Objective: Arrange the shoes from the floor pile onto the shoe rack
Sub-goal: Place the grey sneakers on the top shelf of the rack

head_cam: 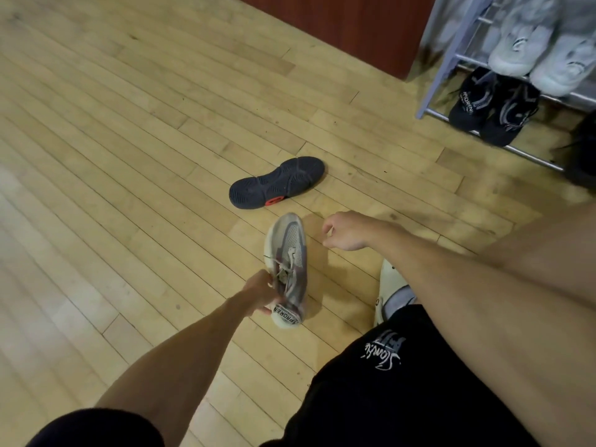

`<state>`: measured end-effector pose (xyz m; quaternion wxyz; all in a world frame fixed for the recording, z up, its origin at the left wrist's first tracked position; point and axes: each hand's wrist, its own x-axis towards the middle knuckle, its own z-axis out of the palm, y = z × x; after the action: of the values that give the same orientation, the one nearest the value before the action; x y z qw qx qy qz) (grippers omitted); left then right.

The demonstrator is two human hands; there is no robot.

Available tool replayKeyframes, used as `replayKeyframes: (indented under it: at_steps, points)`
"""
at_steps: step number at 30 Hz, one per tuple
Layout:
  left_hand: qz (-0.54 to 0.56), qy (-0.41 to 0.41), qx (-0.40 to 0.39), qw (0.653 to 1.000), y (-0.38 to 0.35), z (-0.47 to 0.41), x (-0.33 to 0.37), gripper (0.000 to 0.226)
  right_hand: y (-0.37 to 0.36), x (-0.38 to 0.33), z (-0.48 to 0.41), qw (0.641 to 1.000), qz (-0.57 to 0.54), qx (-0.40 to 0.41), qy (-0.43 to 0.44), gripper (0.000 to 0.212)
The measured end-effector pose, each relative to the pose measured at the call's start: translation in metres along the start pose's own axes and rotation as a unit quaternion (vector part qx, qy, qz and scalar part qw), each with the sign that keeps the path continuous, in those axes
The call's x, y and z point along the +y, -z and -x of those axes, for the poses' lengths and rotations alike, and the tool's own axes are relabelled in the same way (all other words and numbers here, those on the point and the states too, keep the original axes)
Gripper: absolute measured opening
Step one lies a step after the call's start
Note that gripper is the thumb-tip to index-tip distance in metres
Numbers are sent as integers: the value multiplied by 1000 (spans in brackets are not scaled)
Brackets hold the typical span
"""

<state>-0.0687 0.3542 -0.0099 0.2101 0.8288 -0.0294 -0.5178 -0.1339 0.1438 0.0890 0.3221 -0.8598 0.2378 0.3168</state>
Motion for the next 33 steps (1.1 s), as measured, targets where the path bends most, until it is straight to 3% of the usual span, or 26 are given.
replayKeyframes:
  at_steps: [4, 6, 8, 11, 14, 19, 24, 28, 33]
  points:
    - [-23, -89, -15, 996, 11, 13, 39, 49, 8, 2, 8, 998, -12, 58, -24, 37]
    - [-21, -144, -18, 989, 17, 22, 71, 45, 19, 8, 14, 992, -49, 104, -52, 28]
    - [-13, -207, -30, 978, 23, 34, 110, 39, 36, 16, 25, 979, -115, 147, -81, 35]
    - [-19, -290, -46, 956, 31, 55, 172, 27, 64, 27, 46, 925, -310, 187, -113, 50]
    - [-8, -350, -27, 936, 32, 77, 232, 33, 102, 41, 68, 856, -451, 237, -92, 46]
    - [-23, -447, 3, 894, 15, 126, 325, 35, 172, 79, 123, 852, -406, 327, -31, 27]
    - [-37, -530, -28, 847, -19, 189, 406, 20, 227, 125, 192, 797, -416, 438, -4, 30]
    - [-119, -533, -74, 835, -56, 242, 456, 52, 251, 170, 250, 764, -431, 480, 15, 31]
    - [-137, -615, -9, 777, -125, 281, 489, 57, 253, 223, 320, 738, -444, 508, 21, 20]
